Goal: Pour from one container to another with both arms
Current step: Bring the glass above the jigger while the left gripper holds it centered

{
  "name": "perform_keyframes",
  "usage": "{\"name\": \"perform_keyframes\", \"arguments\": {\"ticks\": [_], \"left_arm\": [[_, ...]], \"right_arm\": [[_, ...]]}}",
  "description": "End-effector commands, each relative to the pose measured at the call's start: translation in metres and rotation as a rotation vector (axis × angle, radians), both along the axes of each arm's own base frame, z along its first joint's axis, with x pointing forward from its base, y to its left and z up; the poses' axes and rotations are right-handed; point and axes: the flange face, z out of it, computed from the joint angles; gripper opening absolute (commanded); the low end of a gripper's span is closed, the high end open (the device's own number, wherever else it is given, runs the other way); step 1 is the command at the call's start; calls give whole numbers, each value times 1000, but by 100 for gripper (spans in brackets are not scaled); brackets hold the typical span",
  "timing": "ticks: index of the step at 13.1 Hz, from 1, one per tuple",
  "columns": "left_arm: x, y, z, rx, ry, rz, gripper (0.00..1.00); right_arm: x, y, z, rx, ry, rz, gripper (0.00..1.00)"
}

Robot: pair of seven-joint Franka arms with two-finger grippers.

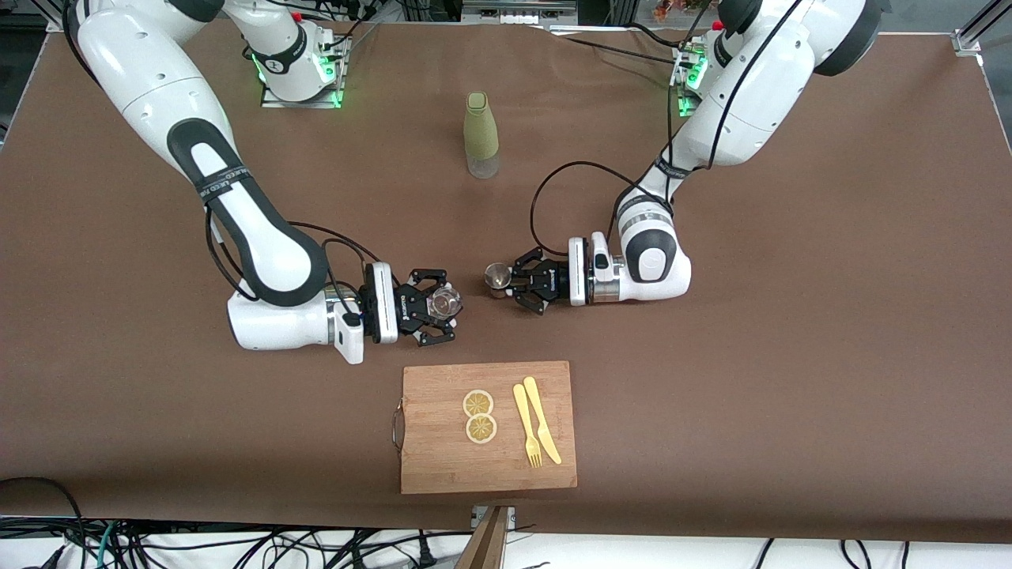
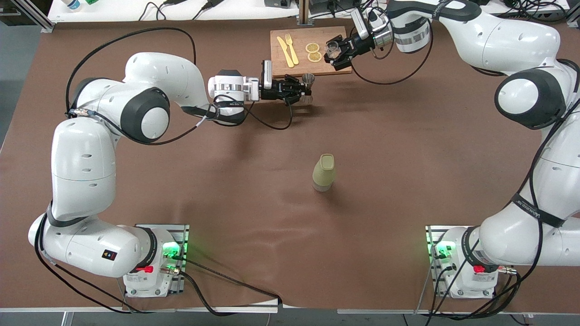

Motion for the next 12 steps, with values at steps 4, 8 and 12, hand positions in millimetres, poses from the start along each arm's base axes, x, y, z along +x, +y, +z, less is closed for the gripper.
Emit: {"name": "perform_keyframes", "arguments": {"ticks": [4,8,12], "left_arm": [[13,-15,2,49,-103,32,0],[11,-24,-2,58,-103,29,0],[11,-28,-2,57,-106,28,0]], "right_arm": [[-25,26,21,-142,-45,23,0],[-26,27,36,-290,-41,38,0],[-32,32,33,-316,-54,66,0]]}}
